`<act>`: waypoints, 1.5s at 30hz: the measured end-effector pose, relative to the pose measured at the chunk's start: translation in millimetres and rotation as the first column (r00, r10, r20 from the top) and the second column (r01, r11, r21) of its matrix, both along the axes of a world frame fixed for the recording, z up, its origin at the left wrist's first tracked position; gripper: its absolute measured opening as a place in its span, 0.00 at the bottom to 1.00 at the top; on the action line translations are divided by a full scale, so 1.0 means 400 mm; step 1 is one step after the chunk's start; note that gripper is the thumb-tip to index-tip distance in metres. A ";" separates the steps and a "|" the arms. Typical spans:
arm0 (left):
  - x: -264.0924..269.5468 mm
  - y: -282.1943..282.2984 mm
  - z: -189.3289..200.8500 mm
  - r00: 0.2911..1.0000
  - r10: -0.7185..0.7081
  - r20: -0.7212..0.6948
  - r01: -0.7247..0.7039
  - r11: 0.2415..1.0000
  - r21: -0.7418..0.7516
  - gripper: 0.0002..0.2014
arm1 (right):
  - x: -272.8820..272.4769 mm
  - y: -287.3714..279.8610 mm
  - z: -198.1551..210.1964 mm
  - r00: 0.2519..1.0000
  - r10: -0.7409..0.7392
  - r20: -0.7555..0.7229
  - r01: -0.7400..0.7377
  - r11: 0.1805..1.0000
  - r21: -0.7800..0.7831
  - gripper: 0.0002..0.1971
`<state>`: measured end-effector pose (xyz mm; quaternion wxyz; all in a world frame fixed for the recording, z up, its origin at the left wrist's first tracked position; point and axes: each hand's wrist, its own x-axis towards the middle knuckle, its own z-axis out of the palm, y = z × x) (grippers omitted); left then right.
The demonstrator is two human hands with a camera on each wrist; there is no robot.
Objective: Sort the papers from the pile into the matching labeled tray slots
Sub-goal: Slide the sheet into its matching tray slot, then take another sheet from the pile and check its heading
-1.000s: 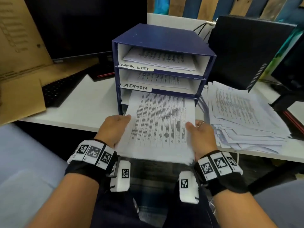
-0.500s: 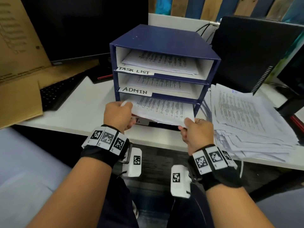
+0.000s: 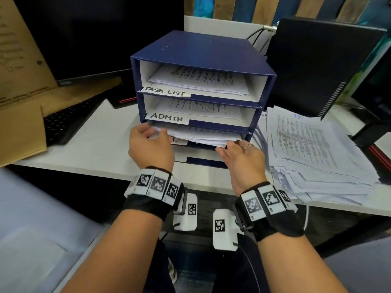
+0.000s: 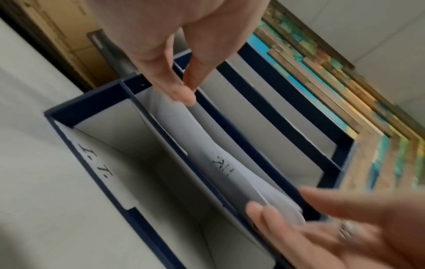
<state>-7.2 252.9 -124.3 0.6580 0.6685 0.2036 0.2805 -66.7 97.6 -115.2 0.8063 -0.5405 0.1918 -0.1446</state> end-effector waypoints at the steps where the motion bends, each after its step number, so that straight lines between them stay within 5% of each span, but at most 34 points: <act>1: -0.013 -0.005 -0.005 1.000 0.006 0.028 -0.009 0.991 0.130 0.14 | 0.010 -0.001 0.003 1.000 0.004 -0.004 -0.004 1.000 -0.002 0.29; 3: -0.032 -0.022 -0.012 0.990 -0.144 0.012 0.127 0.905 0.407 0.10 | 0.035 -0.006 0.007 0.999 0.026 -0.036 -0.028 0.998 -0.063 0.17; 5: -0.031 -0.036 -0.026 0.937 -0.342 -0.064 0.304 0.715 0.629 0.09 | 0.049 -0.017 0.004 0.997 0.037 -0.062 -0.045 0.990 -0.137 0.04; 8: -0.005 -0.048 -0.046 0.912 -0.380 -0.152 0.339 0.494 0.801 0.07 | 0.024 -0.028 0.004 0.996 0.014 -0.084 -0.034 0.970 -0.242 0.15; 12: 0.046 -0.042 -0.050 0.881 -0.411 -0.236 0.416 0.433 0.800 0.04 | -0.025 -0.057 0.000 0.993 -0.068 -0.096 0.000 0.816 -0.578 0.17; 17: 0.082 -0.050 -0.005 0.831 -0.420 -0.365 0.517 0.339 0.786 0.06 | -0.045 -0.049 0.021 0.994 0.021 -0.109 -0.108 0.412 -0.905 0.15; 23: 0.058 -0.080 -0.016 0.897 -0.318 -0.307 0.395 0.269 0.878 0.08 | 0.007 -0.021 -0.005 0.952 0.095 -0.290 -0.283 -0.073 -0.956 0.18; 25: 0.037 -0.083 -0.029 0.902 -0.364 -0.234 0.336 0.250 0.908 0.09 | 0.011 -0.016 0.011 0.947 0.091 -0.308 -0.289 -0.177 -0.941 0.16; 27: 0.027 -0.088 -0.044 0.890 -0.405 -0.211 0.310 0.198 0.930 0.12 | 0.019 -0.016 0.021 0.944 0.100 -0.316 -0.293 -0.192 -0.937 0.15; 29: 0.023 -0.090 -0.051 0.879 -0.405 -0.253 0.330 0.132 0.935 0.15 | 0.021 -0.024 0.023 0.947 0.115 -0.301 -0.287 -0.121 -0.950 0.12; 34: -0.056 -0.128 -0.015 0.874 -0.459 -0.157 0.335 0.339 0.879 0.13 | -0.035 -0.091 0.032 0.989 0.100 -0.104 -0.126 0.248 -0.961 0.14; 37: -0.119 -0.207 0.002 0.810 -0.552 -0.200 0.429 0.324 0.843 0.12 | -0.043 -0.181 0.032 0.986 -0.158 -0.047 0.012 0.352 -0.936 0.12; 41: -0.140 -0.328 0.008 0.677 -0.652 -0.342 0.581 0.189 0.792 0.12 | -0.048 -0.319 0.041 0.896 -0.396 -0.200 -0.100 0.260 -0.960 0.12; 45: -0.118 -0.439 -0.005 0.584 -0.706 -0.401 0.691 0.173 0.702 0.14 | -0.034 -0.427 0.014 0.834 -0.363 -0.416 -0.404 0.111 -0.908 0.13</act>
